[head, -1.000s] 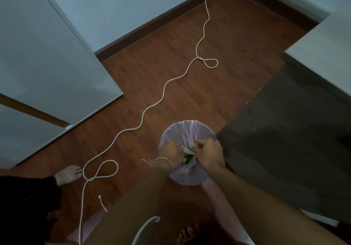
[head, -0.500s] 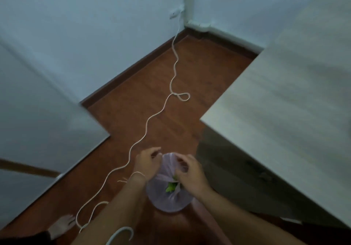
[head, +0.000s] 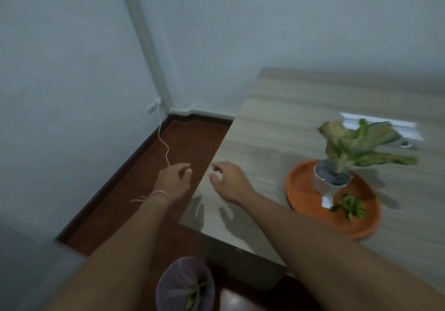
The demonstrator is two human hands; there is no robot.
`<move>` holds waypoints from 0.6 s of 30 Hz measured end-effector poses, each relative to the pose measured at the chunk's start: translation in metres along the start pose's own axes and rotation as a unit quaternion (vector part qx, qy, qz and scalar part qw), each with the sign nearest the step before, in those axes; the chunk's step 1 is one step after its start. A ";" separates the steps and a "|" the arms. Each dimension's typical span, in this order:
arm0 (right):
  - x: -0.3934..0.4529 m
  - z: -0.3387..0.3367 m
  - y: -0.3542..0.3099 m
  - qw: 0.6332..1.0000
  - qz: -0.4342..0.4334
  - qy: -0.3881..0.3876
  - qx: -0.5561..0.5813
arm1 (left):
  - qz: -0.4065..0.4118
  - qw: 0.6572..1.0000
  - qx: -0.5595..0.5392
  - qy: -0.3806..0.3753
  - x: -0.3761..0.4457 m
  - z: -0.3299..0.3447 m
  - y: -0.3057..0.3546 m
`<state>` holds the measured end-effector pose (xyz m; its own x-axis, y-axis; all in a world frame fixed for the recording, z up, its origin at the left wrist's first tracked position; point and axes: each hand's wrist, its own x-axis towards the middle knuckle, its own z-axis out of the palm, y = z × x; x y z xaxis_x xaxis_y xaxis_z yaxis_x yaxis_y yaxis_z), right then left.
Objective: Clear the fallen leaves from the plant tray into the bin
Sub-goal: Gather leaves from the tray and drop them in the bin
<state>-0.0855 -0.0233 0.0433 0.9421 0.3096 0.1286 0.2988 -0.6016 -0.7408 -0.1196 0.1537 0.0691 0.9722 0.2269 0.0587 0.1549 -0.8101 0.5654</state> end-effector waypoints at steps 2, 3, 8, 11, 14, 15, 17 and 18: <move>0.008 -0.050 0.020 0.999 0.019 0.028 -0.039 | 0.042 0.999 0.005 -0.017 0.014 0.002 0.042; 0.008 -0.074 0.032 0.997 0.033 0.041 -0.052 | 0.062 0.998 0.006 -0.025 0.019 0.007 0.063; -0.014 -0.156 0.090 0.990 0.092 0.065 -0.082 | 0.151 0.983 -0.003 -0.106 0.027 0.057 0.146; -0.037 -0.183 0.114 0.990 0.118 0.069 -0.040 | 0.188 0.970 0.007 -0.157 0.020 0.094 0.177; -0.067 -0.205 0.127 0.988 0.136 0.078 0.011 | 0.214 0.953 0.019 -0.212 0.006 0.124 0.201; -0.078 -0.211 0.131 0.985 0.147 0.088 0.019 | 0.217 0.948 0.025 -0.230 0.001 0.133 0.207; -0.098 -0.221 0.145 0.983 0.146 0.109 -0.020 | 0.224 0.939 0.039 -0.259 -0.008 0.151 0.215; -0.108 -0.226 0.153 0.981 0.148 0.112 -0.056 | 0.229 0.935 0.048 -0.266 -0.012 0.160 0.218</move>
<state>-0.1072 -0.3151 0.0648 0.9962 -0.0517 0.0698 0.0111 -0.7218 -0.6920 -0.0689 -0.1120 0.0599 0.8862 -0.4360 -0.1568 -0.3084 -0.8076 0.5027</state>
